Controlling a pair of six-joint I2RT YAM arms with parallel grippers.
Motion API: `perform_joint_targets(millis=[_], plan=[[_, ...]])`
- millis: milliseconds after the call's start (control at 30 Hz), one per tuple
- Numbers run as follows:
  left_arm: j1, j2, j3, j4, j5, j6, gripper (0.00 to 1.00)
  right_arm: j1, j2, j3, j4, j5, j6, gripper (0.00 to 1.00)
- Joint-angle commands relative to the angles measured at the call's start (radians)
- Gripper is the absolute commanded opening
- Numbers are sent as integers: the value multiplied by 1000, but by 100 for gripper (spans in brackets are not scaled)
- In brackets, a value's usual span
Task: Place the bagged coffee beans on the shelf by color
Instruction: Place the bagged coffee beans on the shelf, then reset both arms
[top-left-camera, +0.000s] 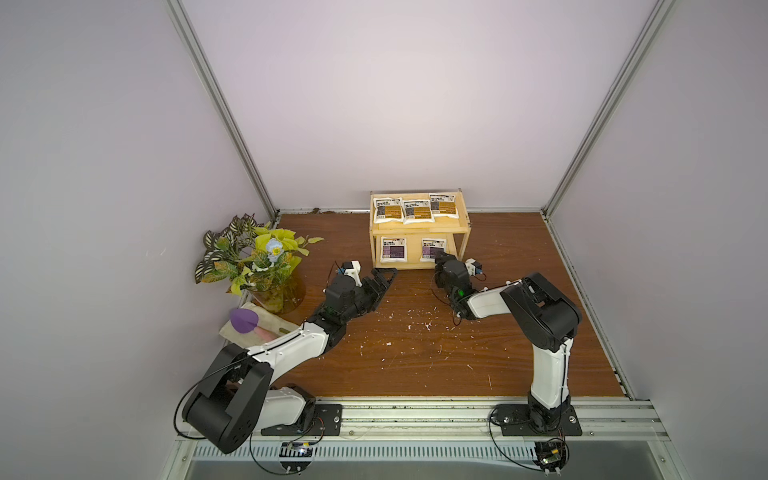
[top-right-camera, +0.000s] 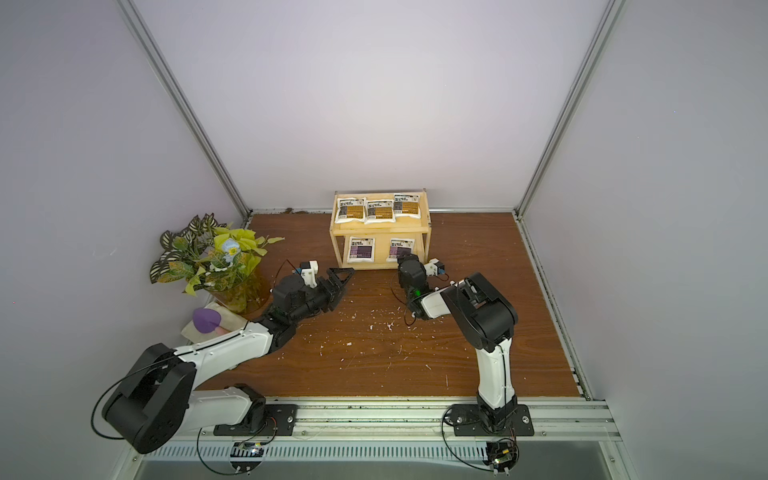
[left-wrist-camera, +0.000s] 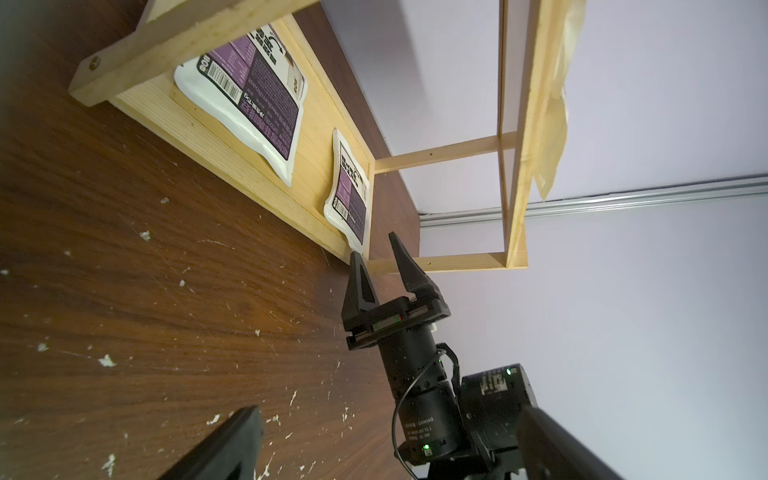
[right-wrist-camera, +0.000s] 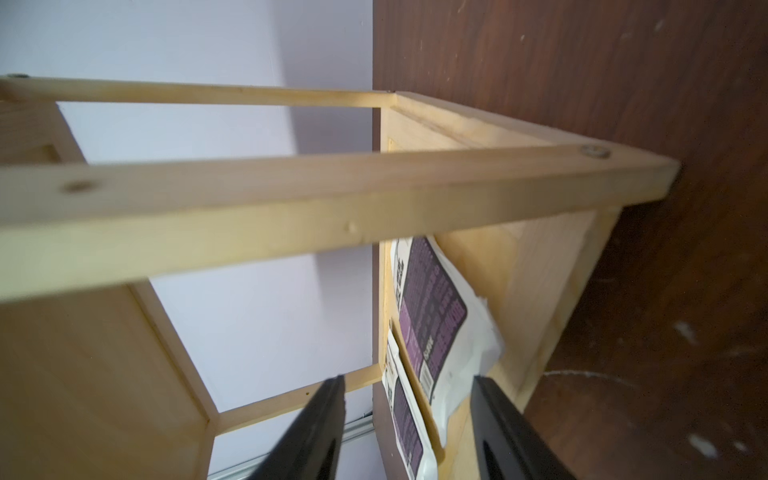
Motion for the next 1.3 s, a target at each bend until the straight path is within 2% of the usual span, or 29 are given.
perform_joint_targets(millis=[0, 267, 500, 733, 867, 933, 1133, 1267], plan=[[7, -31, -1, 2, -4, 22, 100, -1, -96, -42, 46, -24, -50, 55], [8, -94, 34, -123, -42, 136, 99, -1, -317, -241, 27, -125, -158, 57], [8, -174, 91, -297, -103, 293, 100, -6, -611, -399, -185, -191, -306, 62], [8, -257, 162, -466, -195, 449, 100, -56, -947, -476, -480, -204, -479, 72], [8, -310, 200, -555, -258, 546, 100, -105, -1116, -473, -667, -213, -593, 84], [8, -332, 225, -596, -291, 610, 100, -122, -1185, -452, -758, -198, -656, 98], [8, -411, 257, -622, -428, 785, 99, -138, -1253, -315, -941, -119, -898, 99], [7, -477, 251, -566, -563, 931, 100, -141, -1218, -192, -1017, 9, -1066, 100]])
